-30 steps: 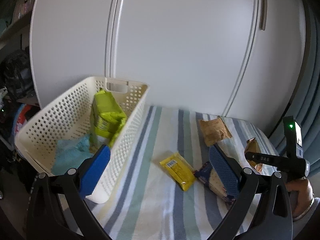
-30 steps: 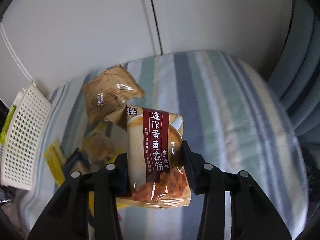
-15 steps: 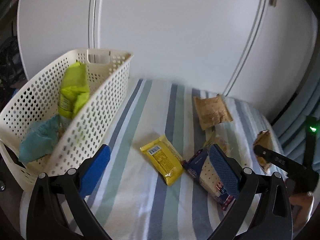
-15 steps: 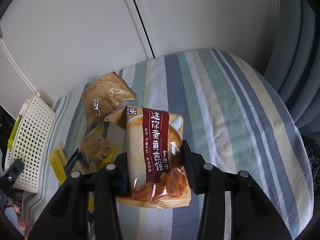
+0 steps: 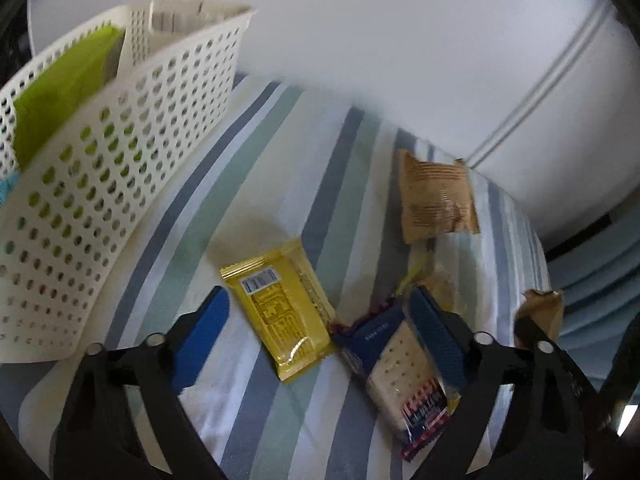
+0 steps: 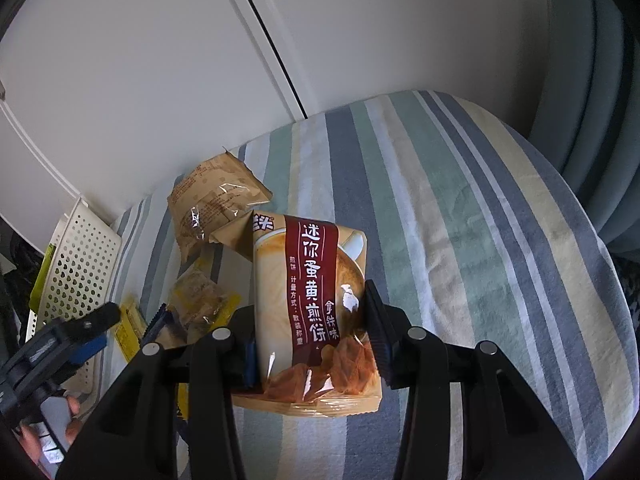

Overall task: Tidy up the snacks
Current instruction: 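Grasp the yellow wafer packet with the left gripper while the right gripper holds the cookie bag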

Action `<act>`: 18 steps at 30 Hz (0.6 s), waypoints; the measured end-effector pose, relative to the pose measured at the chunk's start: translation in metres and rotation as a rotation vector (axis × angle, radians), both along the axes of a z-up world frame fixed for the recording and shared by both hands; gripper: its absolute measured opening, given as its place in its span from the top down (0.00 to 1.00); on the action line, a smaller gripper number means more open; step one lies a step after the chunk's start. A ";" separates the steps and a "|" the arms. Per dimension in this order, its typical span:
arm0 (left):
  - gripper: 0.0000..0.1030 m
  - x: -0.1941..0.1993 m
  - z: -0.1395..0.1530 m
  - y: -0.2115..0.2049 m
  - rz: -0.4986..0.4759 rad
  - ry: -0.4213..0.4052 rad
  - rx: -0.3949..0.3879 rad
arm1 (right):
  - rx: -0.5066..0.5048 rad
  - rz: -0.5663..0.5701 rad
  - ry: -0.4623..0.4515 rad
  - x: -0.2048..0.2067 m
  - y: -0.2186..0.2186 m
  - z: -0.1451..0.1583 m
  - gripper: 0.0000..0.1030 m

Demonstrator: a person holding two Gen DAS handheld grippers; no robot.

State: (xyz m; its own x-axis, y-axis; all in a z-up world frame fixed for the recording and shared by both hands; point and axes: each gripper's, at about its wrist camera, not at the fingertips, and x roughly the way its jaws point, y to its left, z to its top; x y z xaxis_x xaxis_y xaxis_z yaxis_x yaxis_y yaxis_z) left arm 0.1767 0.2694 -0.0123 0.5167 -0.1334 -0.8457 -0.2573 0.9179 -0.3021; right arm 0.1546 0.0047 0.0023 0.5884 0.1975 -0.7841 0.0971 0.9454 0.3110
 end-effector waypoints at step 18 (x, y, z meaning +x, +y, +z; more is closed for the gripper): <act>0.42 0.020 -0.020 -0.011 0.098 0.081 0.190 | 0.054 0.001 0.008 0.003 0.000 -0.005 0.58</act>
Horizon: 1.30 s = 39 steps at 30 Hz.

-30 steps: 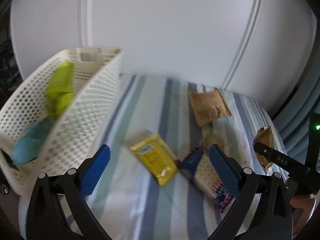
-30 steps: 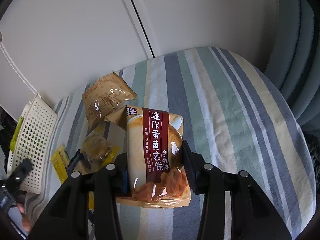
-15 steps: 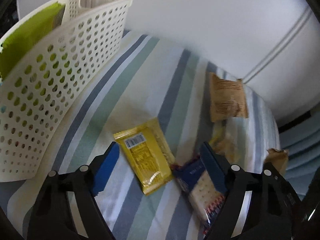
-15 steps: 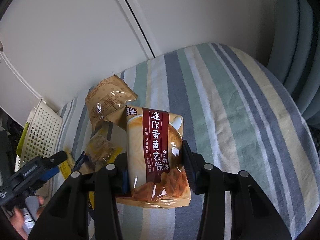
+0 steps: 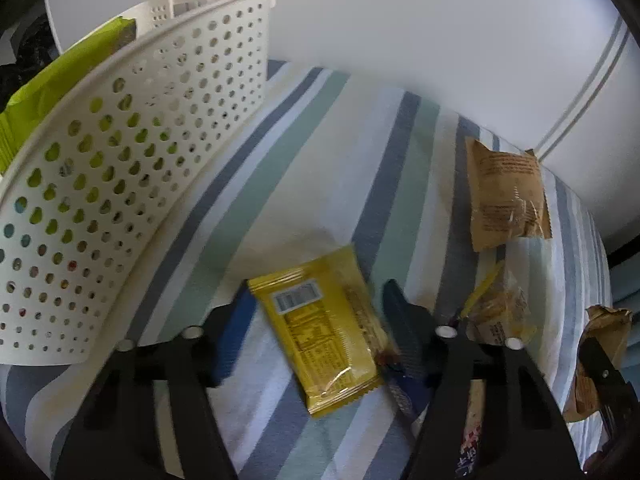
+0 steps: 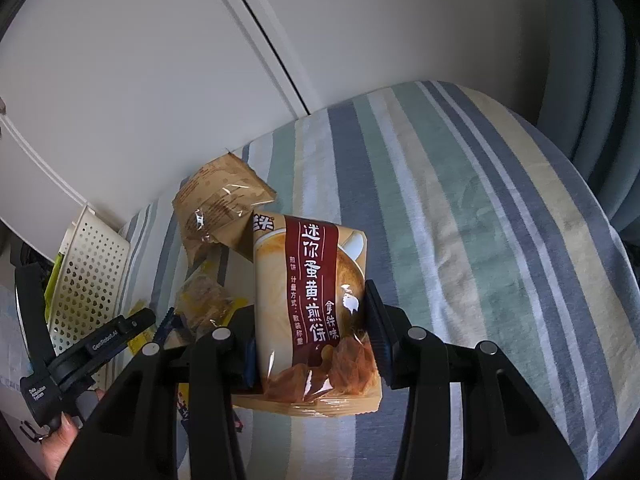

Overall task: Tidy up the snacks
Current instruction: 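Grasp the yellow wafer packet with the left gripper while the right gripper holds the cookie bag, then carry the yellow wafer packet into the basket and open the left gripper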

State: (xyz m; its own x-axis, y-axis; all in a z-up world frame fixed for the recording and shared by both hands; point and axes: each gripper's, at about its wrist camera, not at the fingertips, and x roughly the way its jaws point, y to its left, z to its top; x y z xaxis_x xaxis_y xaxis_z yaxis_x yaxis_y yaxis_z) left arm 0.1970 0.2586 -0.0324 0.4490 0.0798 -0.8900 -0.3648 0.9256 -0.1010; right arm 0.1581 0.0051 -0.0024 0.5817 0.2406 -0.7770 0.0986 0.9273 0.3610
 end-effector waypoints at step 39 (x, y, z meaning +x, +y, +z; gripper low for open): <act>0.59 -0.091 0.151 0.082 0.034 -0.351 0.031 | -0.005 -0.017 -0.024 -0.003 -0.004 0.005 0.58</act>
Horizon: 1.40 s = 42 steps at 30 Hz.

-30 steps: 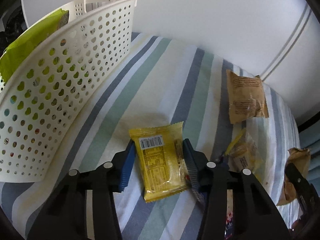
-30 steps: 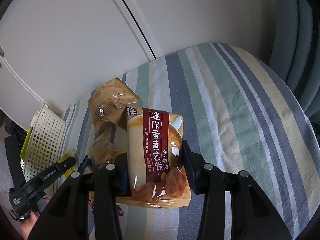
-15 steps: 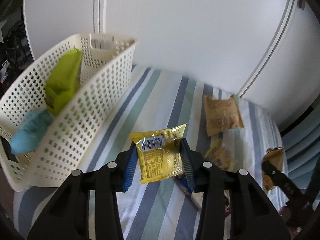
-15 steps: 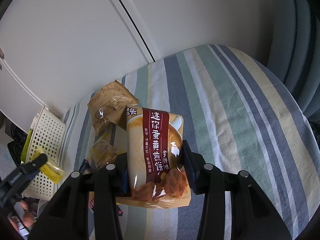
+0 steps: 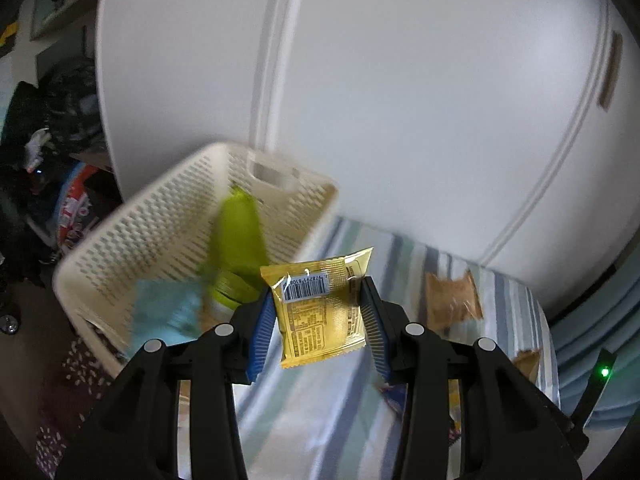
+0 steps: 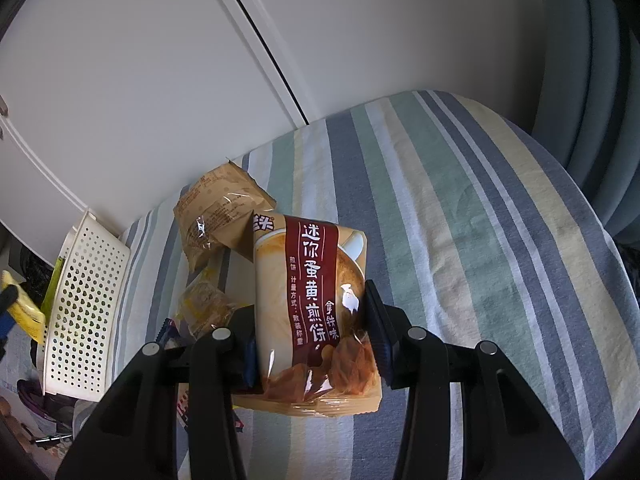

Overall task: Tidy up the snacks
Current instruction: 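Carry the yellow wafer packet into the basket and open the left gripper, then carry the brown cookie bag into the basket and open the right gripper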

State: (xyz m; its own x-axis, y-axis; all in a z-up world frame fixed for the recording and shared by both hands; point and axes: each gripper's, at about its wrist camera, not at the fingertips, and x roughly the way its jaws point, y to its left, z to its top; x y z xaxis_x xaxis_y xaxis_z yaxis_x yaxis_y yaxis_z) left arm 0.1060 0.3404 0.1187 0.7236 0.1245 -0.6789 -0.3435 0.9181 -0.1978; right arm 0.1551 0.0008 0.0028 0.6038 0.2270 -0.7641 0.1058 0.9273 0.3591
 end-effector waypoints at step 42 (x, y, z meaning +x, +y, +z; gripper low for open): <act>0.10 -0.042 -0.053 -0.032 0.080 -0.113 0.284 | -0.004 -0.001 -0.035 -0.002 -0.002 0.004 0.58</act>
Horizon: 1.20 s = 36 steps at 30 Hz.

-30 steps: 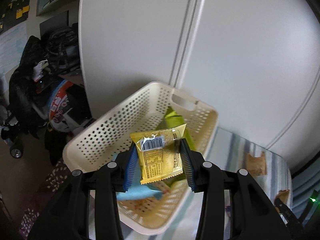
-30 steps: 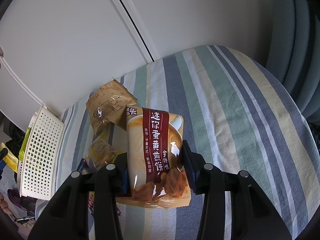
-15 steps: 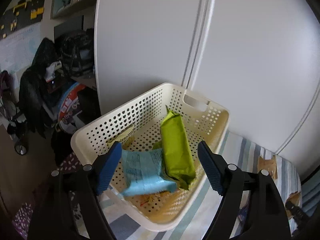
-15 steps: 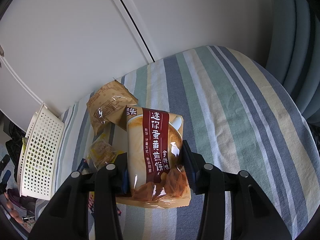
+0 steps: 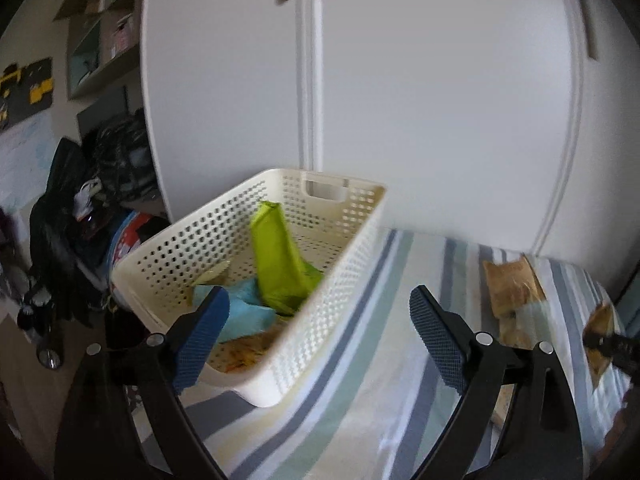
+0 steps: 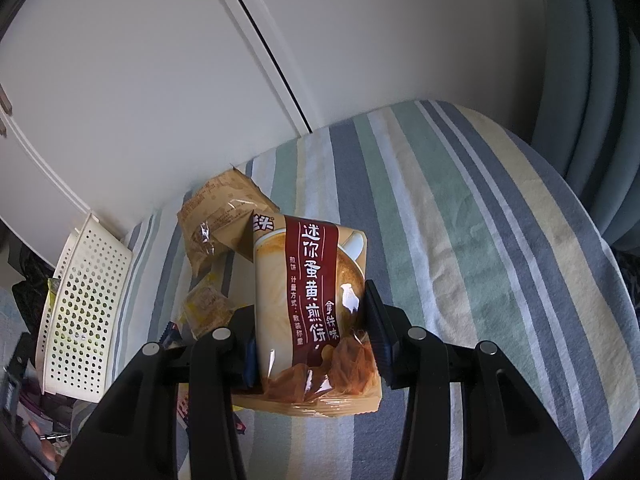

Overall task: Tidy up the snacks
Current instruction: 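Carry the brown cookie bag into the basket and open the right gripper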

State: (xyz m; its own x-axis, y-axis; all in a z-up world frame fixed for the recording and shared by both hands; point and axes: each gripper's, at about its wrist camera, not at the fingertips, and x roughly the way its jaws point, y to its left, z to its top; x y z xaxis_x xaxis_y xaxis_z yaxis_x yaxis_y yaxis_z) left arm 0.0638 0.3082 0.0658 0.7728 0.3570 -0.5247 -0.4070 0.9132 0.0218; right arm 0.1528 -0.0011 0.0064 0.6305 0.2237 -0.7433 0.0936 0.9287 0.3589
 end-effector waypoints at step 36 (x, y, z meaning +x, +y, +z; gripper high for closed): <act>0.10 -0.069 0.031 0.075 0.419 -0.236 -0.070 | 0.035 0.565 -0.135 0.048 0.287 0.120 0.58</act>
State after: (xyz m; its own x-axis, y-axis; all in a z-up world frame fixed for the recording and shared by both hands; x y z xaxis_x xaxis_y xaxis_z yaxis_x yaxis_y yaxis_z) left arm -0.0056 0.3836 0.0971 0.6708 0.6332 -0.3861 -0.7267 0.6653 -0.1713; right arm 0.2007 0.2861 0.1269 0.4944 0.5758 -0.6511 -0.4619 0.8086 0.3644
